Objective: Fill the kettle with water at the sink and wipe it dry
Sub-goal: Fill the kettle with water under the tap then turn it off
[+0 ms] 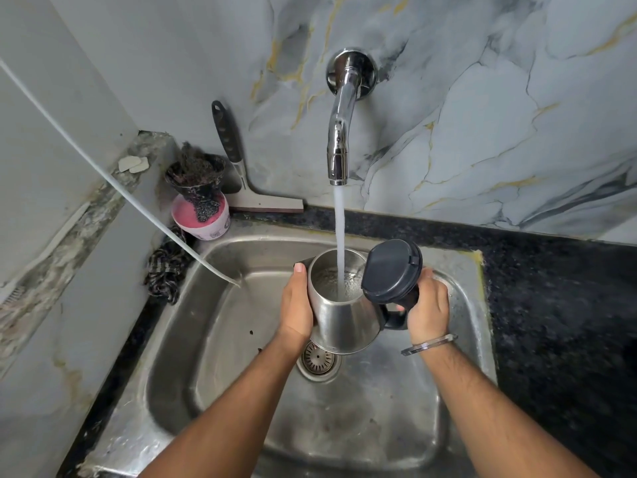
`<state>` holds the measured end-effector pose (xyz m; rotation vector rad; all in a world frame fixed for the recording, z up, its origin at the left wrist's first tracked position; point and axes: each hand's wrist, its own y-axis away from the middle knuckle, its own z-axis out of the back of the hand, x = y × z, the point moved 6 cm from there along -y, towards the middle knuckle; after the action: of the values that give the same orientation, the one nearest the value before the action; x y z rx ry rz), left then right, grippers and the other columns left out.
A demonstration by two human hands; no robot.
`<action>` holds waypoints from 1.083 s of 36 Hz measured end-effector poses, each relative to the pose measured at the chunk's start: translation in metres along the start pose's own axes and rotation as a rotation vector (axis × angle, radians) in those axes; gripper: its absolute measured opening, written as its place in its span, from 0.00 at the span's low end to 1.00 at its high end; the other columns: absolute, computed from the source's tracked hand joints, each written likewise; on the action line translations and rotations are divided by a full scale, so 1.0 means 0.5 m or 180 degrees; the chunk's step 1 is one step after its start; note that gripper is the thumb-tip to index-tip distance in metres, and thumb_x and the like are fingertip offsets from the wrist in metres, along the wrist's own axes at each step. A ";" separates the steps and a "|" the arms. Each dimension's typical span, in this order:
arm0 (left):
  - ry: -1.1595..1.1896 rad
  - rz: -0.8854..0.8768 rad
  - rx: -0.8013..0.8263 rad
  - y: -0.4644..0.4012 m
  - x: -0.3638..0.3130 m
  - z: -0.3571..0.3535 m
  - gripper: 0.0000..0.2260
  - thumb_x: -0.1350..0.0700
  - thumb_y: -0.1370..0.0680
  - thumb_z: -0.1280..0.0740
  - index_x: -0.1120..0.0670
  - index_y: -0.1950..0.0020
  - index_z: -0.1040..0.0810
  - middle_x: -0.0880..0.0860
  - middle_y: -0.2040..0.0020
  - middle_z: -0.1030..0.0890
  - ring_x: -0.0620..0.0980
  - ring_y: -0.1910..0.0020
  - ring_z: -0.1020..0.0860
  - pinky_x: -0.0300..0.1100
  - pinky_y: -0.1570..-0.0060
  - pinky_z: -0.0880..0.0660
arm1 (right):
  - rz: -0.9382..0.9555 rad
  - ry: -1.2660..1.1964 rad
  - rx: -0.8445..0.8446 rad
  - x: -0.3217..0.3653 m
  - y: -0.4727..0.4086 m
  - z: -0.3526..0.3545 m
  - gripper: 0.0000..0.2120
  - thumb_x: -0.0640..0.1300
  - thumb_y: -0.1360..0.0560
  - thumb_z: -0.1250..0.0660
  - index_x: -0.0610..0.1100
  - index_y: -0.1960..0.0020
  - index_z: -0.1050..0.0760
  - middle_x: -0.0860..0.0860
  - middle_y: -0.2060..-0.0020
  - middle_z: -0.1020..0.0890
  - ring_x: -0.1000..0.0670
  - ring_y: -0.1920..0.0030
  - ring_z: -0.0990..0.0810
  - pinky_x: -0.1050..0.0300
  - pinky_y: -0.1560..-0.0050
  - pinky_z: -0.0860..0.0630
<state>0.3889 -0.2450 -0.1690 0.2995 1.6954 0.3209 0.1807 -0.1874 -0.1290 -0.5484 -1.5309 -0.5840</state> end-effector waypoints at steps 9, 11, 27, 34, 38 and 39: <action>-0.0060 -0.0063 0.0033 0.007 -0.004 0.004 0.27 0.45 0.12 0.52 0.58 0.36 0.17 0.58 0.39 0.14 0.54 0.35 0.18 0.56 0.29 0.26 | 0.0132 0.0217 -0.0047 0.000 0.006 0.005 0.26 0.42 0.21 0.44 0.57 0.73 0.22 0.54 0.74 0.24 0.71 0.71 0.26 0.79 0.70 0.33; -0.0048 -0.0057 0.0042 0.009 -0.003 0.006 0.27 0.45 0.12 0.52 0.57 0.36 0.17 0.57 0.39 0.14 0.54 0.35 0.18 0.55 0.29 0.26 | 0.0115 0.0182 0.0049 -0.001 0.003 0.002 0.25 0.45 0.21 0.46 0.59 0.72 0.21 0.59 0.75 0.20 0.68 0.71 0.25 0.76 0.70 0.31; -0.0099 0.0009 0.0010 0.010 0.001 0.005 0.28 0.44 0.13 0.53 0.57 0.36 0.17 0.56 0.39 0.14 0.53 0.35 0.18 0.56 0.28 0.27 | -0.0062 0.0188 0.0125 -0.004 -0.001 0.001 0.20 0.56 0.27 0.45 0.57 0.72 0.20 0.61 0.75 0.19 0.63 0.74 0.22 0.67 0.73 0.26; -0.0131 0.0016 -0.0028 0.005 -0.002 0.004 0.28 0.43 0.13 0.52 0.55 0.38 0.16 0.55 0.41 0.13 0.52 0.37 0.17 0.56 0.29 0.26 | -0.0106 0.0230 0.0106 -0.010 -0.007 0.003 0.20 0.55 0.26 0.45 0.57 0.71 0.20 0.60 0.74 0.18 0.62 0.74 0.22 0.65 0.73 0.25; -0.0160 -0.0005 0.0050 0.005 -0.005 0.001 0.30 0.37 0.18 0.51 0.53 0.38 0.15 0.53 0.42 0.12 0.50 0.37 0.17 0.55 0.30 0.26 | -0.0129 0.0233 0.0098 -0.013 -0.008 0.002 0.20 0.54 0.25 0.45 0.58 0.70 0.20 0.62 0.72 0.18 0.61 0.73 0.21 0.65 0.73 0.25; -0.0136 -0.0012 0.0048 0.005 -0.005 0.000 0.31 0.36 0.19 0.50 0.53 0.39 0.15 0.53 0.42 0.12 0.50 0.37 0.17 0.55 0.30 0.26 | -0.0136 0.0221 0.0070 -0.012 -0.008 0.003 0.20 0.53 0.25 0.44 0.58 0.71 0.20 0.63 0.71 0.18 0.62 0.73 0.21 0.65 0.73 0.24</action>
<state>0.3896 -0.2437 -0.1656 0.3123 1.6568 0.2971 0.1772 -0.1892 -0.1353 -0.4750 -1.4846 -0.6125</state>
